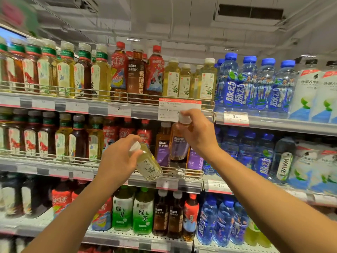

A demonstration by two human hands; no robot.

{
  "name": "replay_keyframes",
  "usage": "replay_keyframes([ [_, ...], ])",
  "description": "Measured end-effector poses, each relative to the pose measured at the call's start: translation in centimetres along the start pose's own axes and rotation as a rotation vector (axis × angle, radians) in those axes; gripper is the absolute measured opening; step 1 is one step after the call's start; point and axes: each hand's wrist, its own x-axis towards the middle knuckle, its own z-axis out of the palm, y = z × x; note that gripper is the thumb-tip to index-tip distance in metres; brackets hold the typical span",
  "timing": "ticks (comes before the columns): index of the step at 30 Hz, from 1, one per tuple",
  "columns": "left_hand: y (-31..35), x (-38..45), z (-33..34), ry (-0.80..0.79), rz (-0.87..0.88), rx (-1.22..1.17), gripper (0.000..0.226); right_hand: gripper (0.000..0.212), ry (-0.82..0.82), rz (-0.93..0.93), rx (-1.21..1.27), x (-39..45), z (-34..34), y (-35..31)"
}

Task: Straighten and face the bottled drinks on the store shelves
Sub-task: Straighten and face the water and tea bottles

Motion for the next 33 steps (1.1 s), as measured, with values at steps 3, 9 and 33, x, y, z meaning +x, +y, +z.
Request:
replay_keyframes([
  [3, -0.4, 0.0, -0.1, -0.004, 0.015, -0.019, 0.031, 0.043, -0.037, 0.006, -0.046, -1.3, 1.6, 0.8],
  [9, -0.8, -0.1, 0.0, -0.010, 0.044, -0.052, 0.031, 0.035, -0.124, 0.122, -0.129, -2.4, 3.3, 2.1],
  [33, -2.5, -1.3, 1.1, -0.060, 0.032, -0.088, 0.030, 0.041, -0.652, 0.252, -0.626, 0.4, 5.0, 4.9],
])
